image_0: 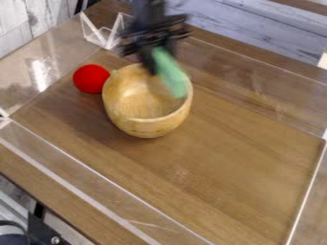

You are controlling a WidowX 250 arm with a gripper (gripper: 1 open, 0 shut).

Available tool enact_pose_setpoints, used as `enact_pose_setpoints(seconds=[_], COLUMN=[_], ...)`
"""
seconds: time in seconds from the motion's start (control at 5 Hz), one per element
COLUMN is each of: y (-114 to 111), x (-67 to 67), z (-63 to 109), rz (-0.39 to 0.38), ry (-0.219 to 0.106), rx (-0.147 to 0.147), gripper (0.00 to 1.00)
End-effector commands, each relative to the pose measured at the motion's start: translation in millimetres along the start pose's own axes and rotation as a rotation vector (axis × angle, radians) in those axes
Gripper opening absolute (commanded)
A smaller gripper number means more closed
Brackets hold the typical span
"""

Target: Remove the green block from the brown bowl and put it on the table

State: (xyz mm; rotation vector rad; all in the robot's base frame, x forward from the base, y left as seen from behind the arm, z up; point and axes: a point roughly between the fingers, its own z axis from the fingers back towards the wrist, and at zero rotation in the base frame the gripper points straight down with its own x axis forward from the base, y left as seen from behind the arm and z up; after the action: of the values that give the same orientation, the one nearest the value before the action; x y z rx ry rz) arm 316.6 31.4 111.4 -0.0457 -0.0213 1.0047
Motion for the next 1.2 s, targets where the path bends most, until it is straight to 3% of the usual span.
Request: enact_pose_setpoints(seconds=[0.0,0.4,0.6,0.8,1.0], y=[-39,-71,-81,-82,-82], x=[-29.2,-91.1,-116.6,-131.3,-127.7], z=[20.4,7.7,-2.4,-15.2,-25.3], rz=[-0.104,-0.227,-0.324,-0.408,-0.518], ry=[-0.045,-0.041,-0.056,-0.069,-0.098], rx=[-0.069,-0.090,-0.093,-0.096,-0.106], gripper=[0.00,0.00,0.00,0.00,0.00])
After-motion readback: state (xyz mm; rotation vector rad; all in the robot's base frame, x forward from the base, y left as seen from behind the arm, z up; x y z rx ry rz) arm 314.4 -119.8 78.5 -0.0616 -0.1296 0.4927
